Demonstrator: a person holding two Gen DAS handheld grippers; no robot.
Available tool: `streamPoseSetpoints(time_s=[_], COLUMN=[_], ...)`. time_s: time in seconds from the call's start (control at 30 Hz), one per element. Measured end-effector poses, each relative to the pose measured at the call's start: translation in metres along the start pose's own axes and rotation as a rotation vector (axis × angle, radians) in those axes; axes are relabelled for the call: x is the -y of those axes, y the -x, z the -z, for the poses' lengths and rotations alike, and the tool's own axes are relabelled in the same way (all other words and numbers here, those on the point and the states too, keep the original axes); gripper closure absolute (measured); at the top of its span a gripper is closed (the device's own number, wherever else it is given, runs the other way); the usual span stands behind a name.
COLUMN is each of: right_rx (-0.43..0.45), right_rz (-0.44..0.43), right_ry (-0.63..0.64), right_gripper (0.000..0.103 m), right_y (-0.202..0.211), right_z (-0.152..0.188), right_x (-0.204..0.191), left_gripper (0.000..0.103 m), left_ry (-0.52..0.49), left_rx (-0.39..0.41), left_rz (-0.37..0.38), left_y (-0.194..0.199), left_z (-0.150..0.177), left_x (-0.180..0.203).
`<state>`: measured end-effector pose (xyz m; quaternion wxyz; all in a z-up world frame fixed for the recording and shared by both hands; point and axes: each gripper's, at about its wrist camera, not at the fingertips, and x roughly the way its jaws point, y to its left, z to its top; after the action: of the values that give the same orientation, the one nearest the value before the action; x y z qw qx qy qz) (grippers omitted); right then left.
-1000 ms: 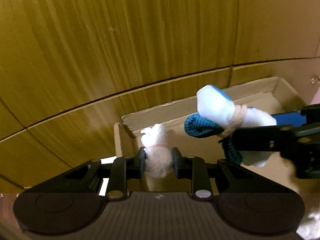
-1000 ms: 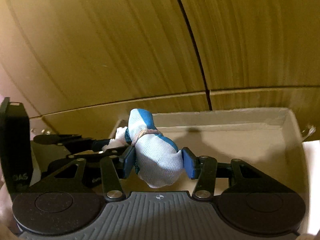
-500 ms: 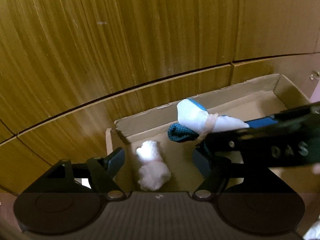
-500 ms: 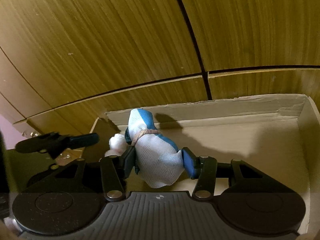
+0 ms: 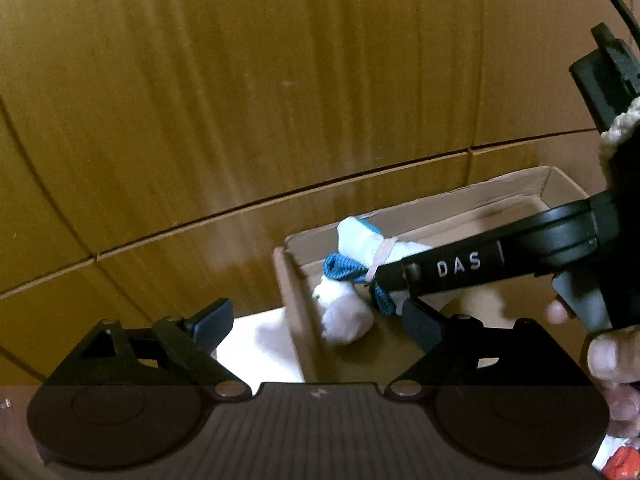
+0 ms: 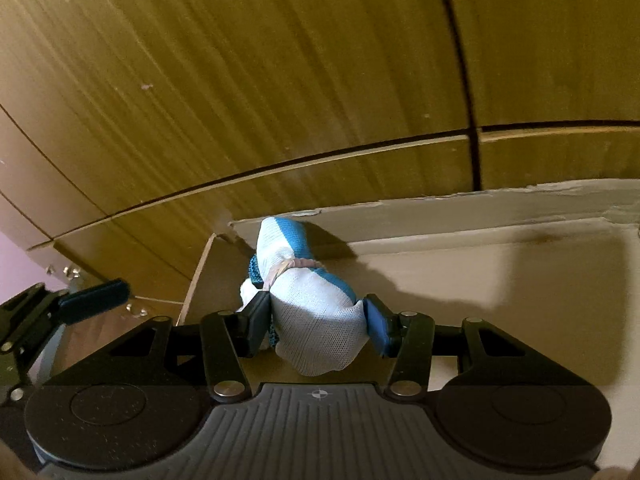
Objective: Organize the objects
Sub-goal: 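Carry both socks into the cardboard tray and open both grippers, then grasp the blue sock with the right gripper while the left grasps the plastic-wrapped sock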
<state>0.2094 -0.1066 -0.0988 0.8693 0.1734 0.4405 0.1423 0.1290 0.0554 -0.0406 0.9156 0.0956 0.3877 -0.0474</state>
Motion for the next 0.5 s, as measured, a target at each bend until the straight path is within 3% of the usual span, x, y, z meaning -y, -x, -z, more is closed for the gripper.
streamPoseSetpoints(time_s=[0.13, 0.23, 0.5], right_rx=[0.007, 0.022, 0.073], right_rz=[0.028, 0.044, 0.051], right_ry=[0.034, 0.043, 0.091], right_gripper=[0.04, 0.029, 0.024], right_y=[-0.002, 0.003, 0.046], right_z=[0.0, 0.0, 0.002], right_x=[-0.009, -0.013, -0.025], left_gripper=[0.013, 0.013, 0.011], left_ry=[0.024, 0.054, 0.094], left_rx=[-0.004, -0.005, 0.024], left_rz=[-0.004, -0.002, -0.002], left_y=[0.007, 0.013, 0.045], left_z=[0.004, 0.006, 0.013], left_x=[-0.008, -0.013, -0.019])
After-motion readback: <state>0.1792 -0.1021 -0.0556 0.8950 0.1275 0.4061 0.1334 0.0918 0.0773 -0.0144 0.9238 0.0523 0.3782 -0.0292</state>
